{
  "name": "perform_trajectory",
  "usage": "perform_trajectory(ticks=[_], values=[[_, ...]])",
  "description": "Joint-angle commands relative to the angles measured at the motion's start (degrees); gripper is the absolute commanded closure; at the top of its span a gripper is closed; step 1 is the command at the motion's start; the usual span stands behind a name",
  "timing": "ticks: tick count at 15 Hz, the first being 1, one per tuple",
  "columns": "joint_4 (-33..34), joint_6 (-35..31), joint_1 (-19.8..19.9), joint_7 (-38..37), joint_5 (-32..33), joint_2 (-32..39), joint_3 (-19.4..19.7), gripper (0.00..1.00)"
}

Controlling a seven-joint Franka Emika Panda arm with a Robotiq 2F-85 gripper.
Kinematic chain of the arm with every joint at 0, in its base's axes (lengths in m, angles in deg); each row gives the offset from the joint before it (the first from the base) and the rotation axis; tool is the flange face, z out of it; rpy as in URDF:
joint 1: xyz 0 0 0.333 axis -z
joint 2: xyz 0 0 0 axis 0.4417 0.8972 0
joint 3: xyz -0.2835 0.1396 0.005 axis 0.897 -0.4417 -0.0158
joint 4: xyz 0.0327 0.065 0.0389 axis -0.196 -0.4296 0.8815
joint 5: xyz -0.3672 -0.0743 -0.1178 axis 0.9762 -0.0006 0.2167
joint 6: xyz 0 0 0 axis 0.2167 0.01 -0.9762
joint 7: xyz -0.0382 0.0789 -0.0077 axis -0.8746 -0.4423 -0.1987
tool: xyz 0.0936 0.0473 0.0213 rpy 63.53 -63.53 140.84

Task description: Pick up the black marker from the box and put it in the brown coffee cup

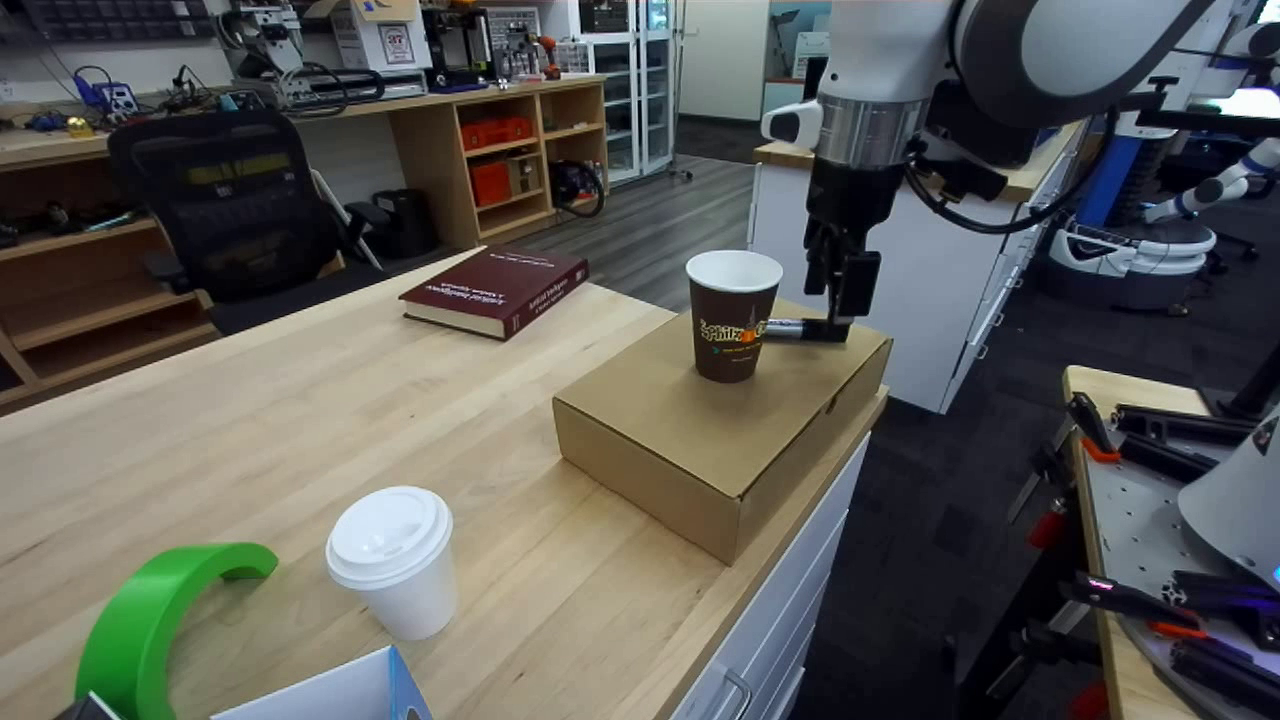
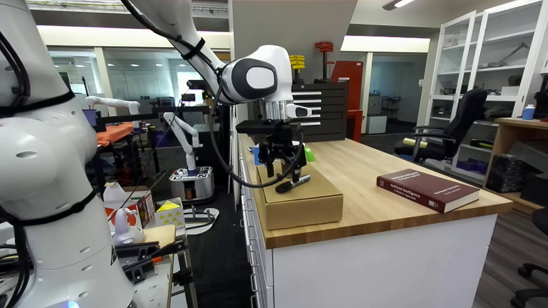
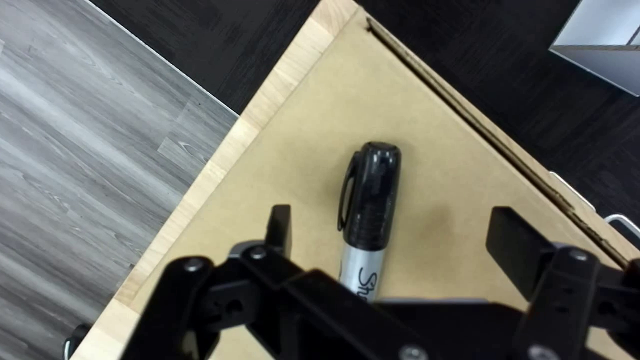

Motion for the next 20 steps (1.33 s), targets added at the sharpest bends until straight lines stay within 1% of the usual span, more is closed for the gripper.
perform_trajectory(ticks=[1, 4, 5, 6, 11, 13, 16, 17, 18, 20], values=[[-1.67, -3.38, -0.38, 1.64, 0.17, 0.86, 1.01, 0.0], [-1.68, -4.14, -0.22, 1.81, 0.02, 2.04, 1.17, 0.0], [-1.71, -4.45, -0.08, 1.59, 0.31, 2.14, 1.26, 0.25], [-1.72, -4.61, 0.01, 1.34, 0.24, 2.1, 1.36, 0.26], [-1.97, -5.69, 0.06, 1.8, -0.69, 1.55, 2.07, 0.6], [-2.13, -6.03, 0.06, 2.03, -1.11, 1.5, 2.32, 0.72], [-2.4, -5.97, 0.06, 2.27, -1.82, 1.14, 2.65, 0.93], [-2.37, -5.46, 0.08, 2.04, -1.71, 0.83, 2.67, 0.95], [-2.44, -4.58, 0.16, 1.43, -1.09, -0.04, 2.62, 0.93], [-2.83, -3.31, 0.37, 0.44, 0.14, -2.31, 2.59, 0.93]])
